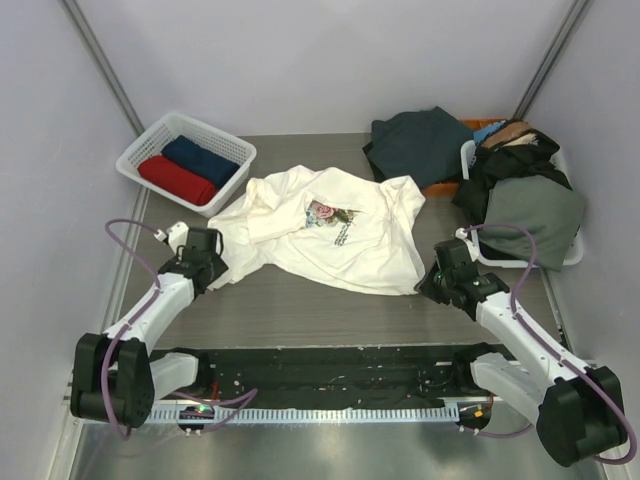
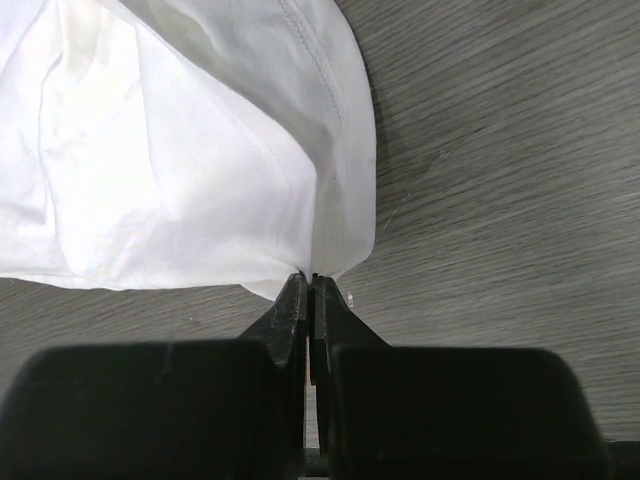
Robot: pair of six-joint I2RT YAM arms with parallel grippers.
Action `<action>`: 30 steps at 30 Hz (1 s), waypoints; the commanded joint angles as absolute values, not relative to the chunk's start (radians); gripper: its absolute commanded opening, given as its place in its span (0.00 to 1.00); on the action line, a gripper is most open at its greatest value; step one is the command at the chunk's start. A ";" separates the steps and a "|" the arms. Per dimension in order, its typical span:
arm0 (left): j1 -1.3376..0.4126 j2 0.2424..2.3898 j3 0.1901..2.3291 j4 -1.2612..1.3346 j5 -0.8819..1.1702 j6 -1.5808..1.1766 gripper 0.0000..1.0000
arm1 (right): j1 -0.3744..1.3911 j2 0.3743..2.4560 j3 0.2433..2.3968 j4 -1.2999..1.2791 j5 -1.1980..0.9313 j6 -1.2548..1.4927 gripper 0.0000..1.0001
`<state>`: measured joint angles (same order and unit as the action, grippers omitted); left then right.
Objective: Roll the t-shirts
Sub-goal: Flatten out the T-shirt at the center of the board.
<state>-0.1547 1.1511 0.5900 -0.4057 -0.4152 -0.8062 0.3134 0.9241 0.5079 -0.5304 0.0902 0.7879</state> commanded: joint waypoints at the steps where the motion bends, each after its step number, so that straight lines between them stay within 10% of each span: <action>1: -0.149 1.097 0.626 -0.485 -0.465 -0.836 0.56 | 0.319 0.936 0.514 -0.482 0.083 0.762 0.01; 20: -0.149 1.120 0.584 -0.456 -0.365 -0.881 0.50 | 0.321 0.934 0.505 -0.462 0.057 0.749 0.01; 24: -0.147 1.161 0.603 -0.405 -0.318 -0.838 0.00 | 0.321 0.913 0.502 -0.466 0.061 0.756 0.01; 30: -0.147 1.019 0.650 -0.446 -0.368 -0.833 0.00 | 0.307 0.862 0.583 -0.521 0.078 0.735 0.01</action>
